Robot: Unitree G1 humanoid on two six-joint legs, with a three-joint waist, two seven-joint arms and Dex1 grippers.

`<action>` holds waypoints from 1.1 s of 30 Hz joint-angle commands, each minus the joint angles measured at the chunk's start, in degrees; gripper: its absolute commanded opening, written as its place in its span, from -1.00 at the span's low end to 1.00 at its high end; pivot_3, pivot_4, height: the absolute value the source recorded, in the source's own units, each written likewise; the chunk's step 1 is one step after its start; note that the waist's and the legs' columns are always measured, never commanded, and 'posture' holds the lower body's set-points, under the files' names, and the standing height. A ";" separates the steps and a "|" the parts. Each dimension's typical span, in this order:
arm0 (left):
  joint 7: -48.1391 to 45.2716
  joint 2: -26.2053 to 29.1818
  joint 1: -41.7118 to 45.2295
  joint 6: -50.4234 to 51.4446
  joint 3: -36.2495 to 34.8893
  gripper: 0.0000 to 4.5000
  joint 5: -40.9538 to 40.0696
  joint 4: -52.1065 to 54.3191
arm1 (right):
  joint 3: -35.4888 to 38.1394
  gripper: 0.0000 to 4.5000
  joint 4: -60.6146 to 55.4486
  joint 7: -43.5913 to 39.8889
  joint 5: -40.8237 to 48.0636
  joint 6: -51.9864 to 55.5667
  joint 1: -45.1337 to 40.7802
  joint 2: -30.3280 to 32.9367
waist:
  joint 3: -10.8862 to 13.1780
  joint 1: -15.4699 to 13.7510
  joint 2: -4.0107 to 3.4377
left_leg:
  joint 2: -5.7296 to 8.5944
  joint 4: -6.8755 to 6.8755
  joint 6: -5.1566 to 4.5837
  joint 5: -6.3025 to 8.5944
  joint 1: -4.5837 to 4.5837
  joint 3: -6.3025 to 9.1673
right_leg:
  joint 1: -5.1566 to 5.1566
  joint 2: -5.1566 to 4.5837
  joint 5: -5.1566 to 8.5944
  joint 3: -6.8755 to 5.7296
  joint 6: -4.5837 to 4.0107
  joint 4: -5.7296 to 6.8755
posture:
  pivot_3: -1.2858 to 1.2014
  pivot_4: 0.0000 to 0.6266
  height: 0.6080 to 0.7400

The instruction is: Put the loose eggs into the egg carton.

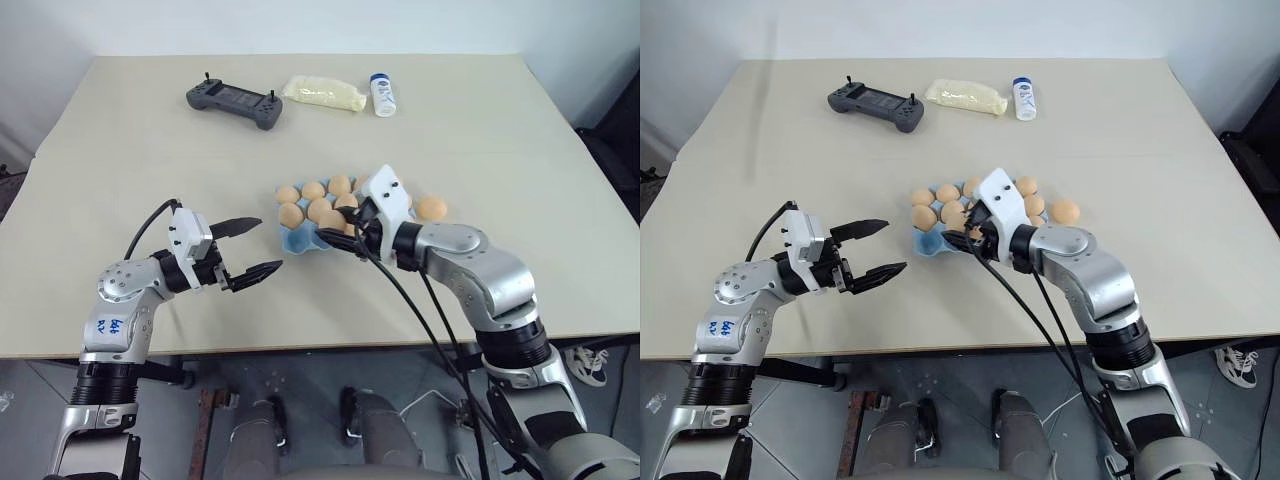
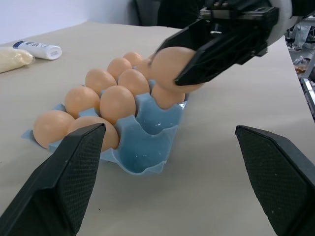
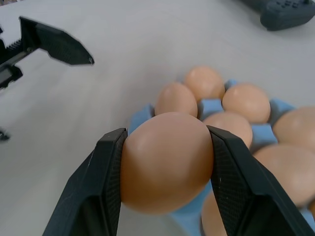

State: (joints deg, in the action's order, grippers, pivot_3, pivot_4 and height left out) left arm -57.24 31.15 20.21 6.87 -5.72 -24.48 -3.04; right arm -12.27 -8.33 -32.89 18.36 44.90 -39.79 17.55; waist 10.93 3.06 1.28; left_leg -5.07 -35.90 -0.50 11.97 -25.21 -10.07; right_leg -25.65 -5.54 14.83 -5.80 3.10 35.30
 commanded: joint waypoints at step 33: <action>-0.52 -0.89 2.45 -2.84 -0.35 1.00 0.12 -2.12 | 6.27 0.98 -5.22 -5.17 0.36 -1.74 1.46 5.52 | 0.00 -0.09 0.00 | -0.05 0.02 0.07 0.05 -0.05 -0.05 | -0.05 0.02 0.02 -0.08 -0.01 -0.06 | 0.03 -0.52 1.00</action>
State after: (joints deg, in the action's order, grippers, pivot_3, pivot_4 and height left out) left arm -57.28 30.06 22.03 5.09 -5.64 -24.37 -5.46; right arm -9.52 -9.11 -36.83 16.64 42.88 -38.70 21.32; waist 10.93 2.97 1.29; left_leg -5.12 -35.87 -0.43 12.02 -25.27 -10.11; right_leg -25.70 -5.52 14.86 -5.89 3.09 35.24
